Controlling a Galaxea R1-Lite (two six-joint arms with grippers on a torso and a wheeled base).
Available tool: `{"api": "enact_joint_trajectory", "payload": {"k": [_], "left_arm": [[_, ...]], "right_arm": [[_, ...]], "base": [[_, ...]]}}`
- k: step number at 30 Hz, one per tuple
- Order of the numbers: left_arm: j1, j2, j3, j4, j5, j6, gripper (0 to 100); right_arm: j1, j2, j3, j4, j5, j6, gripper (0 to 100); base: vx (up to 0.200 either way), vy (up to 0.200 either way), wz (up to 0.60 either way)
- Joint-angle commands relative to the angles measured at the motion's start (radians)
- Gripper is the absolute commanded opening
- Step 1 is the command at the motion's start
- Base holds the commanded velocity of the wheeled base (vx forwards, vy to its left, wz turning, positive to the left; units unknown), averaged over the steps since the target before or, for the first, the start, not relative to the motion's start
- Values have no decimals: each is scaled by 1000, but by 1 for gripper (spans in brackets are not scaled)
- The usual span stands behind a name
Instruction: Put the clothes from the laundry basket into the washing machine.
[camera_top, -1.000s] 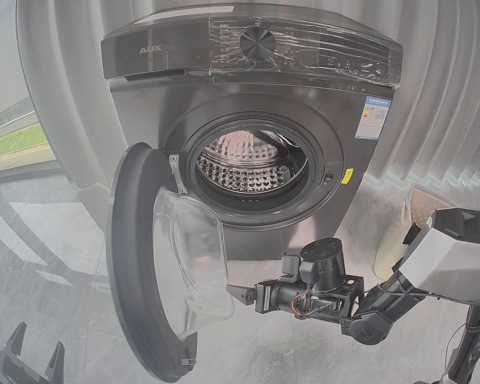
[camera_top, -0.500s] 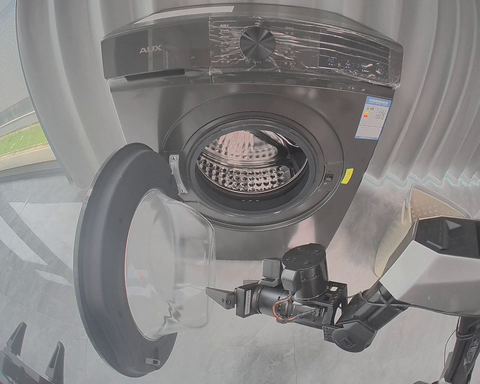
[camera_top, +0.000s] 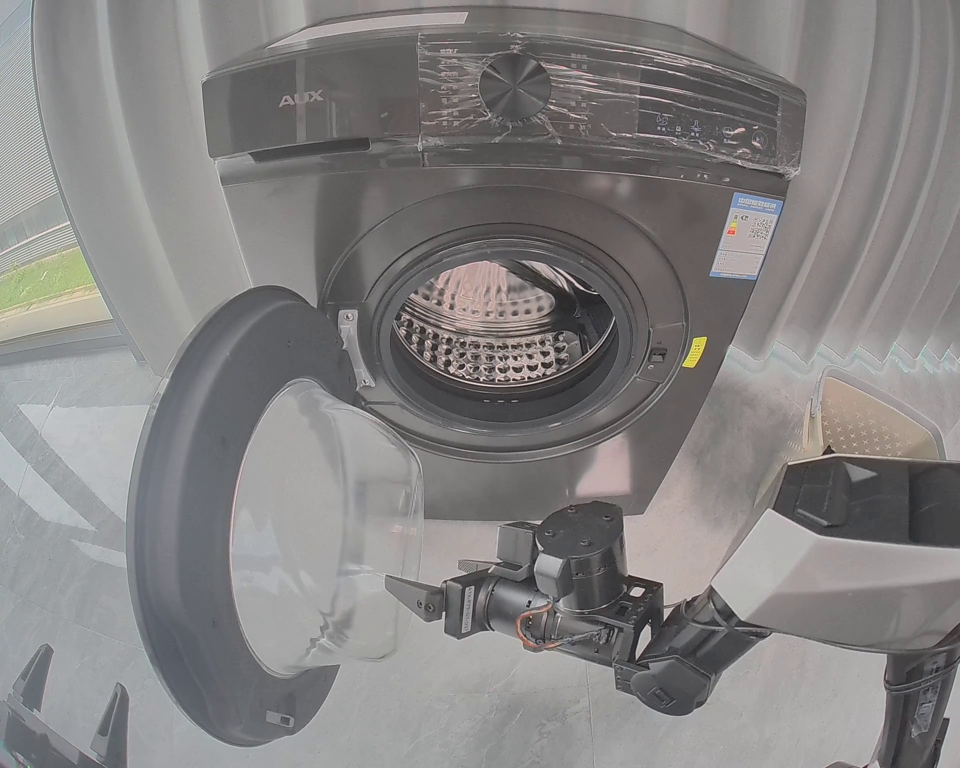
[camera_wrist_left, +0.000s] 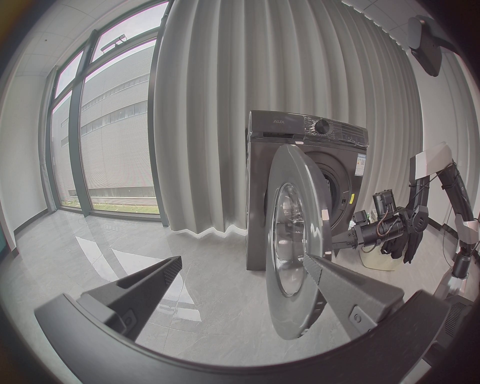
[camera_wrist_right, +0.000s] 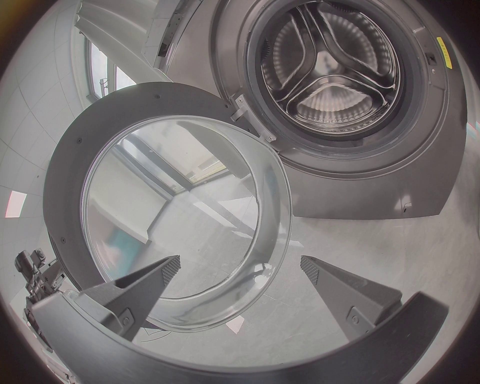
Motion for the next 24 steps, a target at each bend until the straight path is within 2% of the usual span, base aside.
{"api": "enact_joint_trajectory", "payload": {"k": [1,11,19,24], "left_arm": [[0,-18,18,-2,0,0,100],[0,-18,18,-2,0,0,100],[0,-18,18,-2,0,0,100],[0,-18,18,-2,0,0,100]], "right_arm": [[3,24,-8,-3,0,0,100],[-2,7,1,-5,0,5,100],[19,41,-48,-11,-3,6,100],[15,32,-45,-22,-4,8,100]], "base": [[0,0,0],[0,0,0],[0,0,0],[0,0,0]]}}
